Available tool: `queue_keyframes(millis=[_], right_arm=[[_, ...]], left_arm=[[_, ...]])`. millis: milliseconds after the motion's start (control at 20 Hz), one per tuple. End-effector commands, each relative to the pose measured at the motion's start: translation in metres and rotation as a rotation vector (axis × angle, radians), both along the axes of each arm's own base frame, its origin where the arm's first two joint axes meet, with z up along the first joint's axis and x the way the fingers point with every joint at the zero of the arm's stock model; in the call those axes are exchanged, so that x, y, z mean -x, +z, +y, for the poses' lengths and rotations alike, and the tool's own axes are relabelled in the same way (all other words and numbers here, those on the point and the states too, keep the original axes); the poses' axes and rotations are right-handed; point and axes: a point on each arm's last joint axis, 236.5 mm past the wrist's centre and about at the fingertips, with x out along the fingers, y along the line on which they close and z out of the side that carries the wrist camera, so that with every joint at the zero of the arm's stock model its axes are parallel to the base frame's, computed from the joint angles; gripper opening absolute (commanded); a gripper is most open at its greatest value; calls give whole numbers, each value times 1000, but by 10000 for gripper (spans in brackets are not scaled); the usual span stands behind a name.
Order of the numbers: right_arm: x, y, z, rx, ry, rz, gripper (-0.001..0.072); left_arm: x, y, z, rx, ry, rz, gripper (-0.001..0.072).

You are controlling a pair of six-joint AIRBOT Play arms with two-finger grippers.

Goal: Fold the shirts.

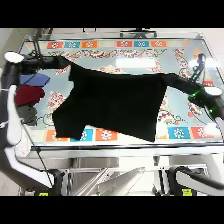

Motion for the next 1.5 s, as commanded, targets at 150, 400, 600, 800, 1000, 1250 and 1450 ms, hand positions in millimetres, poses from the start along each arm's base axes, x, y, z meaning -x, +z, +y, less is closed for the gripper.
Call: queue_keyframes(millis=[150,400,600,800,1000,1250,1450], right_arm=[[-11,-6,-58,-69,-35,11,333],[78,-47,-56,-157,121,360,17],[142,-89,-38,-170,108,544,18],[175,-98,-20,-187,111,573,18],[183,-101,-15,-193,111,582,18],[183,-101,-15,-195,111,580,18],[183,-101,-15,-195,110,580,18]], left_arm=[[9,-49,121,-195,151,243,294],[99,-102,170,-228,165,542,294],[131,-146,167,-235,89,606,294],[133,-165,161,-258,52,578,295],[138,-173,145,-280,-30,563,295],[145,-176,140,-280,-71,575,295],[154,-174,134,-268,-107,604,297]])
